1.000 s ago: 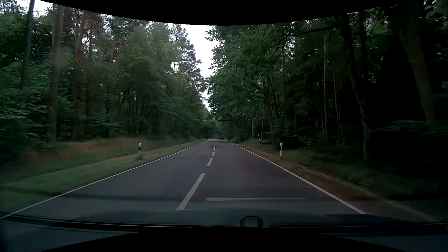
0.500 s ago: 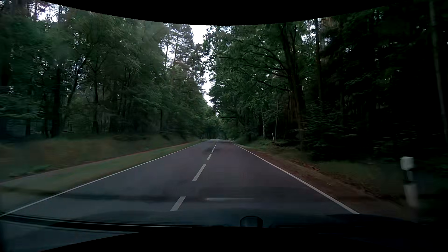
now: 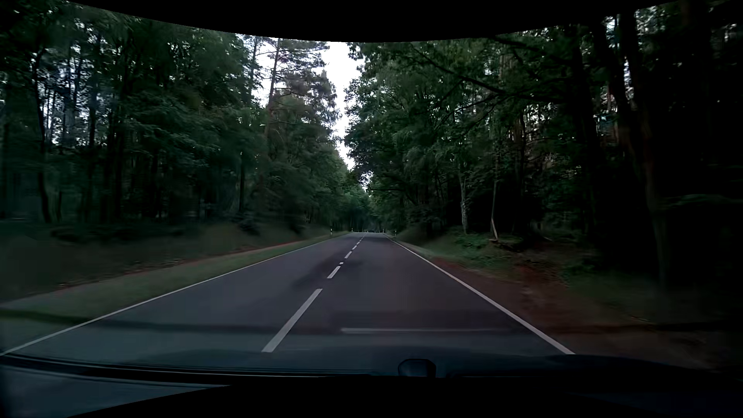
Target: Follow the waypoints while adhering to traffic rules and regulations
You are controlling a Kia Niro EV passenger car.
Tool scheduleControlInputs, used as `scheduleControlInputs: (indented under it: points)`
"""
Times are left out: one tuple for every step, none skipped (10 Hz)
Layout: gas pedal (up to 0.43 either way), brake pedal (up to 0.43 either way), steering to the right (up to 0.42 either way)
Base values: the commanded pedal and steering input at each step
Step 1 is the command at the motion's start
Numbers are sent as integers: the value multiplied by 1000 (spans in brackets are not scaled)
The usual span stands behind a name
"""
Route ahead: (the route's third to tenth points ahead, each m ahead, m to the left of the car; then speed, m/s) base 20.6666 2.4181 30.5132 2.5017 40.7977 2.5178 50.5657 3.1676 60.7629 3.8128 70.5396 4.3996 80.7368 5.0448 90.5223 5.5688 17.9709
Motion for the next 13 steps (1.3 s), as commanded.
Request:
scheduleControlInputs:
  points:
    - [59, 0, -13]
    - [79, 0, -14]
    - [87, 0, -14]
    - [87, 0, -14]
    - [98, 0, -14]
    - [98, 0, -14]
    - [110, 0, -14]
    - [118, 0, -13]
    - [118, 0, -13]
    - [130, 0, -11]
    - [130, 0, -8]
    - [130, 0, -5]
    - [130, 0, -5]
